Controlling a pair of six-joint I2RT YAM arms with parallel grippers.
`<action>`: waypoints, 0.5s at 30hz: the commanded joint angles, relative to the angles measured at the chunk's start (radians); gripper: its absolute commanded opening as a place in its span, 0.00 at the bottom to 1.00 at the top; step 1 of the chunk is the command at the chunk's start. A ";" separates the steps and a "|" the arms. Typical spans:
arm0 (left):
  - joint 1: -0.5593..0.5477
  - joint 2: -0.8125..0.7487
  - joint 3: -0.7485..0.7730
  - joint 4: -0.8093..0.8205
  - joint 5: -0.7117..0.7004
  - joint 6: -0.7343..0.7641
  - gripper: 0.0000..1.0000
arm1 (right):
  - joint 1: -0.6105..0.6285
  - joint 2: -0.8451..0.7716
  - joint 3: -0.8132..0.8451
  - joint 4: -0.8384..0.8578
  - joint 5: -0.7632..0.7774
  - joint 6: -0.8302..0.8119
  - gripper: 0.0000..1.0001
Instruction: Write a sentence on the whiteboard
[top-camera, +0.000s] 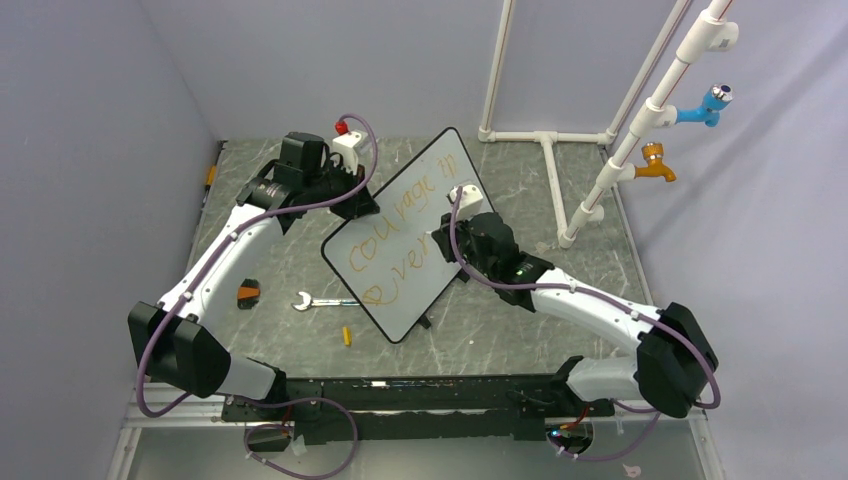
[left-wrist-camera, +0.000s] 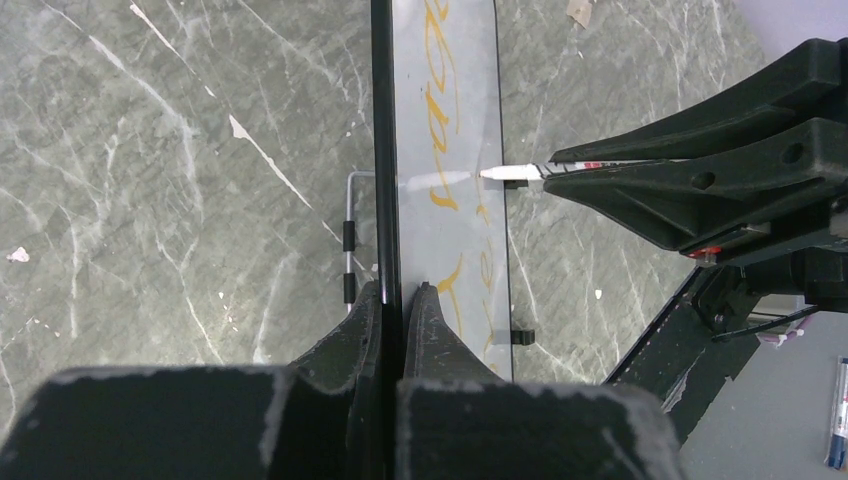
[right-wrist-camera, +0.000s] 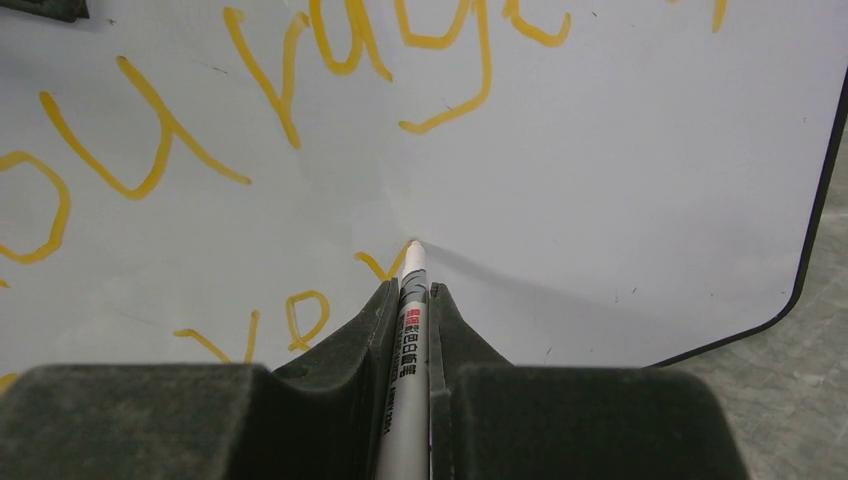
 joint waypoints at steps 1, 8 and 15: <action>-0.002 -0.019 -0.012 -0.013 -0.129 0.130 0.00 | -0.013 -0.079 0.028 0.011 0.022 -0.001 0.00; -0.002 -0.020 -0.014 -0.013 -0.130 0.130 0.00 | -0.036 -0.093 0.014 0.021 0.020 0.010 0.00; -0.002 -0.021 -0.015 -0.011 -0.133 0.130 0.00 | -0.049 -0.056 0.016 0.046 -0.010 0.020 0.00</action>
